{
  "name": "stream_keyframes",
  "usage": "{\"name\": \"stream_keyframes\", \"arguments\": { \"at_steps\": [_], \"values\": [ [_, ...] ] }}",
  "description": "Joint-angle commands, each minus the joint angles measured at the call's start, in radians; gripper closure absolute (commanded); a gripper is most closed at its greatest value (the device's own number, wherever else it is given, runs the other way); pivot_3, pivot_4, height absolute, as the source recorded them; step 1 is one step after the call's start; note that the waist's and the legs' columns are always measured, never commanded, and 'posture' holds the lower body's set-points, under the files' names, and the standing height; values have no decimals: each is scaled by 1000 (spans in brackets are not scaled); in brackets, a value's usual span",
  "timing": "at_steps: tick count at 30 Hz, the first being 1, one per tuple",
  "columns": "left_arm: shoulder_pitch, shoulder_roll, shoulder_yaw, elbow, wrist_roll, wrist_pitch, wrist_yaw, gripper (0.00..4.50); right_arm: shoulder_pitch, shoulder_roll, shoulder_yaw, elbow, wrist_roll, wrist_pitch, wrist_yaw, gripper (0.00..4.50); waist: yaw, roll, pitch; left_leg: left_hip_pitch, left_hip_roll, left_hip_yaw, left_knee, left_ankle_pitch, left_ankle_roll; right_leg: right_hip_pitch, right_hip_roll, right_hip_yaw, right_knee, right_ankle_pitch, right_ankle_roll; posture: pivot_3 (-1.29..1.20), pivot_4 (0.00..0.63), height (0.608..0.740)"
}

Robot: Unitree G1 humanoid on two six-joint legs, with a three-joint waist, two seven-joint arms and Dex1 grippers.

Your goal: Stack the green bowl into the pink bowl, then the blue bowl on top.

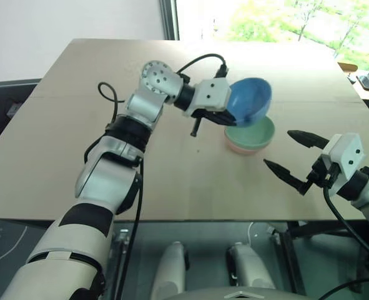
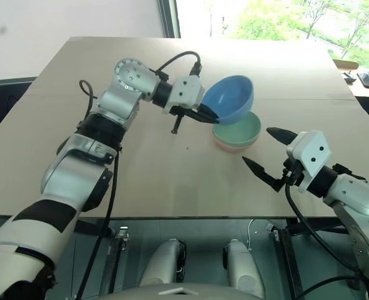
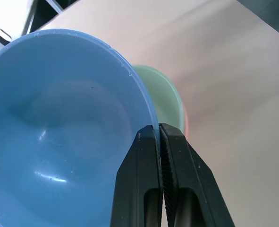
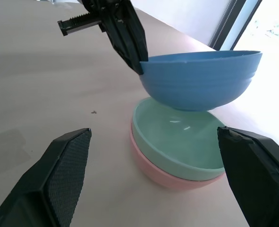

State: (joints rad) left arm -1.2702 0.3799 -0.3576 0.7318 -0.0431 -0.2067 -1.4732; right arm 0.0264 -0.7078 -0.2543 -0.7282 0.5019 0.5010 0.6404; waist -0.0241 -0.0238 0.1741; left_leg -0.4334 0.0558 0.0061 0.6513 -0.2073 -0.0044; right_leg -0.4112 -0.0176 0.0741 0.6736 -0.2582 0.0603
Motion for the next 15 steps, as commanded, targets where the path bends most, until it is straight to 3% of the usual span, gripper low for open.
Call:
{"name": "stream_keyframes", "arguments": {
  "at_steps": [1,7,15],
  "values": [
    [-34,-14,24,31,1,-51,-13,4363,23,-16,-71,-30,30,18,-5,0,1,0,0,0,0,0,0,0,0,0,0,0,0,0,0,0,150,740],
    [-52,-27,5,81,49,-143,-15,4363,135,6,-224,-21,72,45,-22,0,10,0,0,0,0,0,0,0,0,0,0,0,0,0,0,0,150,740],
    [-88,-60,3,153,94,-210,-14,4363,315,55,-408,23,143,-91,127,0,10,0,0,0,0,-1,0,0,0,2,0,-1,-1,0,0,0,150,740]
  ]
}}
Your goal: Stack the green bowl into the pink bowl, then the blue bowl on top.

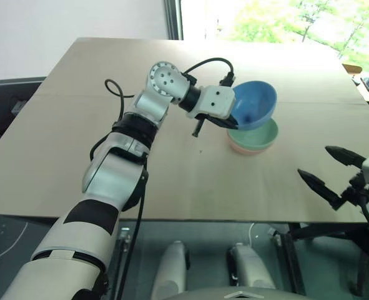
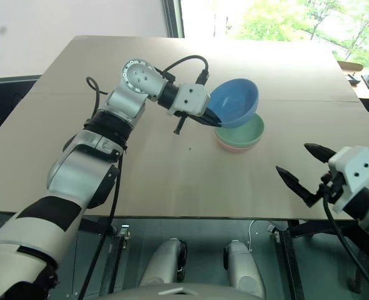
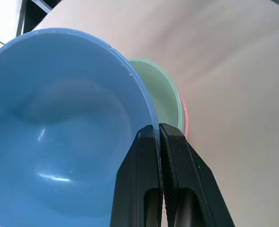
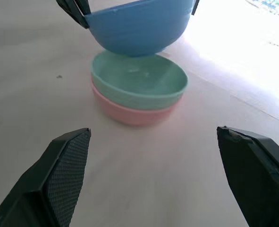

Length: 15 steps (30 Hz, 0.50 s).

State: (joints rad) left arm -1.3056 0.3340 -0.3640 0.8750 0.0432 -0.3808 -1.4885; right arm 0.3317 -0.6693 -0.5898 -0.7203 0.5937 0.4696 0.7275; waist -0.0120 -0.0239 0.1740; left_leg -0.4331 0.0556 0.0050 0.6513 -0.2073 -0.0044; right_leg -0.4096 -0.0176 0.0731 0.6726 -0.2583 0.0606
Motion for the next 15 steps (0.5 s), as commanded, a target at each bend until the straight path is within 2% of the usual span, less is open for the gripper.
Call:
{"name": "stream_keyframes", "arguments": {
  "at_steps": [1,15],
  "values": [
    [-56,-20,11,17,11,-41,3,4363,10,20,-84,31,63,-68,49,0,-4,0,0,0,0,0,0,0,0,0,0,0,0,0,0,0,150,740],
    [-74,-34,14,46,34,-72,-21,4363,-18,-37,-49,79,101,-88,125,0,-3,0,0,1,0,0,0,0,0,0,0,0,1,0,0,0,150,740]
  ]
}}
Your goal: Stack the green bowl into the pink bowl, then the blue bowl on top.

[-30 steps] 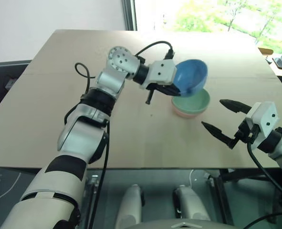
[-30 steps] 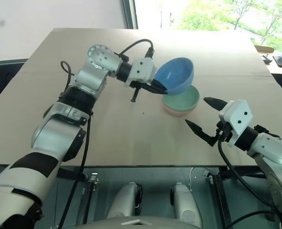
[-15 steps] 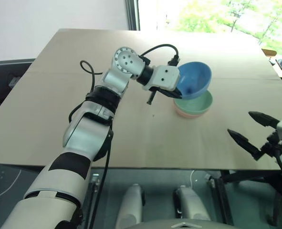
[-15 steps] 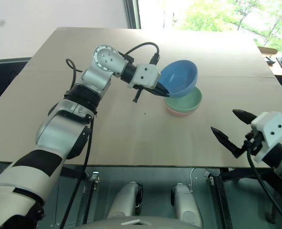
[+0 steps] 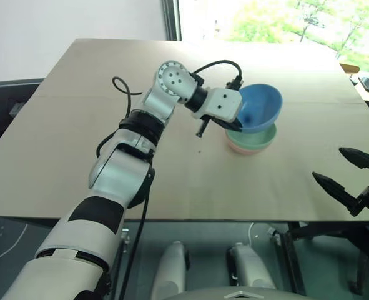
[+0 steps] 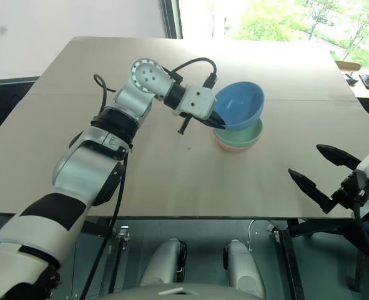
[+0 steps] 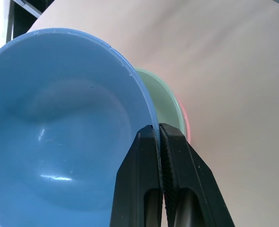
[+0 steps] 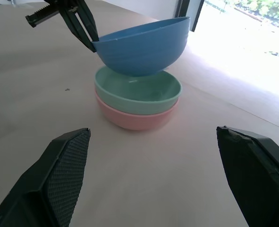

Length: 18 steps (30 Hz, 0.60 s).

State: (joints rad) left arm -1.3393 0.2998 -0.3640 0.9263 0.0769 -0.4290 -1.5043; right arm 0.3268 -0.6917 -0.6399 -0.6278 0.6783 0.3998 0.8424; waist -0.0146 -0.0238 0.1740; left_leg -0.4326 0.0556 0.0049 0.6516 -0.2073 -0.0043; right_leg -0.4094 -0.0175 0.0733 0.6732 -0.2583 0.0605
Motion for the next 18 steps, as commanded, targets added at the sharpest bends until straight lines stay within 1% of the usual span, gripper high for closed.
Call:
{"name": "stream_keyframes", "arguments": {
  "at_steps": [1,10,18],
  "values": [
    [-39,2,12,-6,4,-29,-3,4363,-19,-16,7,-15,16,-20,10,0,0,0,0,0,0,0,0,0,0,0,0,0,0,0,0,0,150,740],
    [-1,0,12,-55,-3,-21,-13,4363,-97,-25,77,-20,-8,-51,-5,0,0,0,0,0,0,0,0,0,0,0,0,0,0,0,0,0,150,740],
    [38,6,16,-147,-30,35,-41,4363,-107,-32,91,-21,0,-45,-1,0,1,0,0,0,0,0,0,0,0,0,0,0,0,0,0,0,150,740]
  ]
}}
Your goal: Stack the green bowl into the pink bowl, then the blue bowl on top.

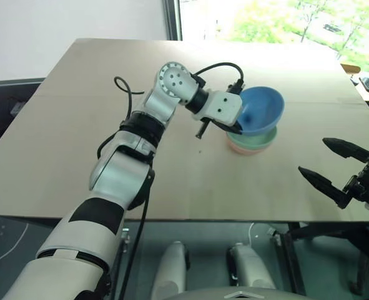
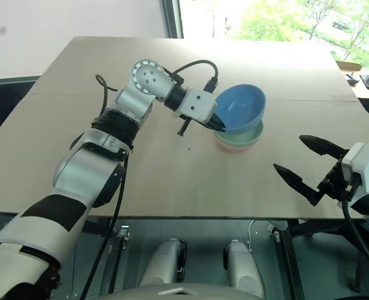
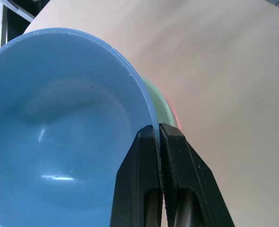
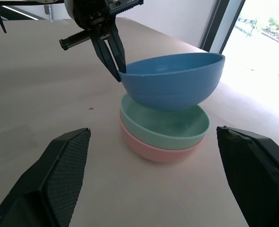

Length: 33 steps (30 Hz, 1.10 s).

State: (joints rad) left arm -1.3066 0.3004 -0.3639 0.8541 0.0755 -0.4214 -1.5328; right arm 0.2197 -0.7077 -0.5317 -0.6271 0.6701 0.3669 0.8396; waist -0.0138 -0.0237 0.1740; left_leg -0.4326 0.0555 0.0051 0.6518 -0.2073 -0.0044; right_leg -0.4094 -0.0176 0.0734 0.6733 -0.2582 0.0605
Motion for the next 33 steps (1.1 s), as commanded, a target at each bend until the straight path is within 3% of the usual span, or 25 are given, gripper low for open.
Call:
{"name": "stream_keyframes", "arguments": {
  "at_steps": [1,13,17,20,26,33],
  "values": [
    [9,6,16,-85,-30,36,-15,4363,2,-18,-18,-22,11,-11,3,0,0,0,0,0,0,0,0,0,0,0,0,0,0,0,0,0,150,740],
    [39,-1,11,-143,-46,114,-34,4363,37,-26,-51,-34,28,-18,-2,0,0,0,0,0,0,0,0,0,0,0,0,0,0,0,0,0,150,740],
    [45,-10,22,-156,-70,120,-46,3079,44,-24,-55,-31,24,-22,0,0,0,0,0,0,0,0,0,0,0,0,0,0,1,0,0,0,150,740],
    [36,-26,47,-138,-56,77,55,2127,52,-18,-53,-32,17,-28,1,0,1,0,0,0,0,0,0,0,0,0,0,0,0,0,0,0,150,740],
    [87,-2,157,-234,-125,203,211,2127,70,-13,-44,-43,7,-30,-6,0,-3,0,0,1,0,0,0,0,0,0,0,0,1,0,0,0,150,740],
    [457,139,373,-683,-273,607,441,2127,84,-35,-28,-17,-19,27,-50,0,-20,3,-2,3,1,0,0,0,0,0,0,0,5,0,0,0,150,740]
  ]
}}
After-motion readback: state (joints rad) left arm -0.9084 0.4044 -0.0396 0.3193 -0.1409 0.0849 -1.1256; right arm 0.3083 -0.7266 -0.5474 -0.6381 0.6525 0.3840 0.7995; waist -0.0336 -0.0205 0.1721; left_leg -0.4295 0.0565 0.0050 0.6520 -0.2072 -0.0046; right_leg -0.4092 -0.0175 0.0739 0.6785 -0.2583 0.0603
